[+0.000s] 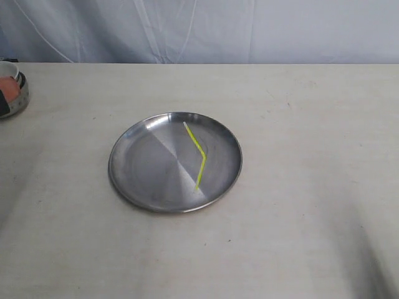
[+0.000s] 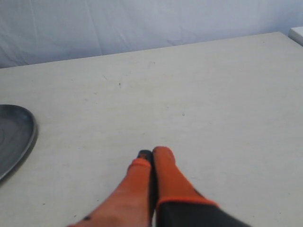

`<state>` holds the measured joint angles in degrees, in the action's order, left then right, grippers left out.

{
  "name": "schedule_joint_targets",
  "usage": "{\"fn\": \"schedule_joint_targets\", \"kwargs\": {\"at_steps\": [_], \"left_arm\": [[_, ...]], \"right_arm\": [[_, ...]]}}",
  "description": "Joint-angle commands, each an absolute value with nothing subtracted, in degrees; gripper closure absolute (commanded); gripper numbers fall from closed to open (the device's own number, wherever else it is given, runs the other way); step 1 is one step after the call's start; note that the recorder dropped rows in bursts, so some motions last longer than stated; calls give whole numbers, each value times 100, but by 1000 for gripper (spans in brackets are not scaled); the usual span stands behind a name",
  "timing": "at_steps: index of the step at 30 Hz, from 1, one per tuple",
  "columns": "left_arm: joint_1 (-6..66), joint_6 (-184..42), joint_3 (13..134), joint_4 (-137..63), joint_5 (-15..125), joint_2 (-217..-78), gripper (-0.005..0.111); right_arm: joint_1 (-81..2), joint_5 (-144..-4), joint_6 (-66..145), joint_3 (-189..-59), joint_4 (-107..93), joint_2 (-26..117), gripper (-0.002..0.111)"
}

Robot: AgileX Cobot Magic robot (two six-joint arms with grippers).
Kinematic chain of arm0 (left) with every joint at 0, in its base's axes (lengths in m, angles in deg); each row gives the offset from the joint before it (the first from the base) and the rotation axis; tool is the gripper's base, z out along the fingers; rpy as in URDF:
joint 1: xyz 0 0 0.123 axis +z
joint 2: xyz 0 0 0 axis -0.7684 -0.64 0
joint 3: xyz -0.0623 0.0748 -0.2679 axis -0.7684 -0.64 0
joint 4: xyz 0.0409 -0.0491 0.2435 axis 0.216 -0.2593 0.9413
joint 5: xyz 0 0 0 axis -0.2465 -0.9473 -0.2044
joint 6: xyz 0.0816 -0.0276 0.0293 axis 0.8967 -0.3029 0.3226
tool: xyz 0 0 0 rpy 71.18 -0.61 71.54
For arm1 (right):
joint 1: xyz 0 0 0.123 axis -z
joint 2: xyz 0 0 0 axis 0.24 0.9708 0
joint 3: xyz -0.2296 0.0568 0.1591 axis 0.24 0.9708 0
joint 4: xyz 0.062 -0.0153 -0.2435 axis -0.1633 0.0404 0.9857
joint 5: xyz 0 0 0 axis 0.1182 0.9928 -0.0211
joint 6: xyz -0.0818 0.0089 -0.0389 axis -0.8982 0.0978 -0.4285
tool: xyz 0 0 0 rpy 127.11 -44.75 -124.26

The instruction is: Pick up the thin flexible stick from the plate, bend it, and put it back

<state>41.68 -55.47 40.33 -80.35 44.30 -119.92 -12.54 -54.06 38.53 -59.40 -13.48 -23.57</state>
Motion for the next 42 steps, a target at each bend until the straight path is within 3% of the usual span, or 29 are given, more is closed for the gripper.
{"fn": "schedule_joint_targets", "kwargs": {"at_steps": [1,11,24,42], "left_arm": [[4198,-5521,3904,-7961,4481,-11816,106],[4262,-5561,2737,-6695,5256,-10202,106],[5194,-7715,1548,-5056,4396,-8211,106],[5194,-7817,1253,-4753,4194,-7781,106]], "right_arm": [[-1229,-5513,3869,-5916,-1332,-2347,108],[-1229,-5513,3869,-5916,-1332,-2347,108],[-1229,-5513,3869,-5916,-1332,-2347,108],[-1229,-5513,3869,-5916,-1414,-2347,108]]}}
